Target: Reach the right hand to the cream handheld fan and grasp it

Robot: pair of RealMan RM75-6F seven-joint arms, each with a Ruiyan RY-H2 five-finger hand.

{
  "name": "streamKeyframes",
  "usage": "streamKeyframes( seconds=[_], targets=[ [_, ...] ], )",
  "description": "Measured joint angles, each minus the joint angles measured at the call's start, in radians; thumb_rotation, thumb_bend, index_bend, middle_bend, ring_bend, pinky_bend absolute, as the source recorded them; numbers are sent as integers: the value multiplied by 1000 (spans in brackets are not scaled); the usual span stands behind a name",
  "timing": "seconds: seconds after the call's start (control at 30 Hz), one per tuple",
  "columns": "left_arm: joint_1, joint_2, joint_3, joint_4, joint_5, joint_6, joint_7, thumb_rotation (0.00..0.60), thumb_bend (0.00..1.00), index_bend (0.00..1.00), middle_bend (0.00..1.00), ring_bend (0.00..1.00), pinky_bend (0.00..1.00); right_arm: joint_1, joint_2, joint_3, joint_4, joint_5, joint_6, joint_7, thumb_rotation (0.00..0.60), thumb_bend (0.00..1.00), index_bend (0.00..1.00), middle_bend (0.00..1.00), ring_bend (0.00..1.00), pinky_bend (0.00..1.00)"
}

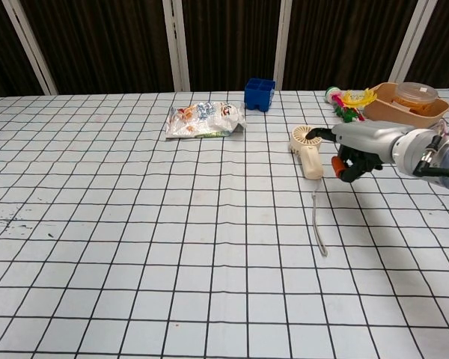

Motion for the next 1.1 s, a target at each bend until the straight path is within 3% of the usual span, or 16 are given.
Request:
streamKeyframes(
  seconds=[1.1],
  targets=[
    [-3, 1, 0, -4, -8, -9, -2, 600, 30, 0, 0, 0, 0, 25, -34, -38, 54, 55, 11, 21, 600, 781, 32, 806, 871, 795]
  ],
)
